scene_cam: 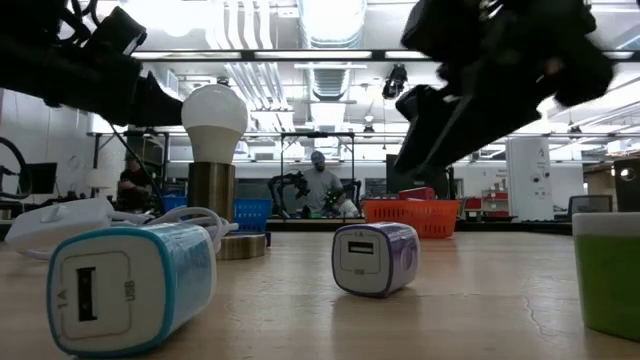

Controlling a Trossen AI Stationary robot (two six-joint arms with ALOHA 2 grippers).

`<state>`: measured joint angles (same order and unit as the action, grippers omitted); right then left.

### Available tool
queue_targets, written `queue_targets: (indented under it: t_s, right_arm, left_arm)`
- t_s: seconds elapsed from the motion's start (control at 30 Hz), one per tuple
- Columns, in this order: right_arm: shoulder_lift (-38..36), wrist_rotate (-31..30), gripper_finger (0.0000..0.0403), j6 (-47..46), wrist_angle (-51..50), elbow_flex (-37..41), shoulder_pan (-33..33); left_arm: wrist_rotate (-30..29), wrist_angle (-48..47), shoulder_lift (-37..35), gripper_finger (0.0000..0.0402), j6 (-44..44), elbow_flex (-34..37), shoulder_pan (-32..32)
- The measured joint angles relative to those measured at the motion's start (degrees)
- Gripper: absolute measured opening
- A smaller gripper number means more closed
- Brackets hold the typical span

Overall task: Pick & Place Office items
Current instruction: Put the light blue timer into the blue bin

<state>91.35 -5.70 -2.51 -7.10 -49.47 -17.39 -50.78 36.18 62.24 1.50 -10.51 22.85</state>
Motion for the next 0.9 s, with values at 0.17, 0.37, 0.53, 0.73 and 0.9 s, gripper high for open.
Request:
queue_targets:
  t_s: [0.17, 0.37, 0.53, 0.73, 0.9]
  right_arm:
    - [0.55, -10.51, 0.0244, 3.21, -1.52, -0.16, 0.58]
    - [-0.63, -15.37, 0.0227, 7.55, -0.98, 0.50, 7.38]
    - [0.54, -13.16, 0.0226, 11.61, 0.59, -0.06, 16.23]
    - [2.63, -2.81, 0.0222, 16.18, 3.80, -0.45, 25.84]
    - [5.55, -0.40, 0.0174, 18.86, 2.83, -4.49, 29.81]
  left_arm:
    - [1.66, 0.20, 0.28, 0.0185, 1.58, -2.58, -1.28]
    - [1.88, 0.18, 0.17, 0.0177, 4.55, -3.80, -3.09]
    - [1.88, -0.15, 0.17, 0.0177, 4.18, -3.34, -3.56]
    - [1.87, -0.66, 0.17, 0.0177, 4.09, -3.34, -3.59]
    - [1.84, -0.81, 0.17, 0.0177, 4.09, -3.31, -3.62]
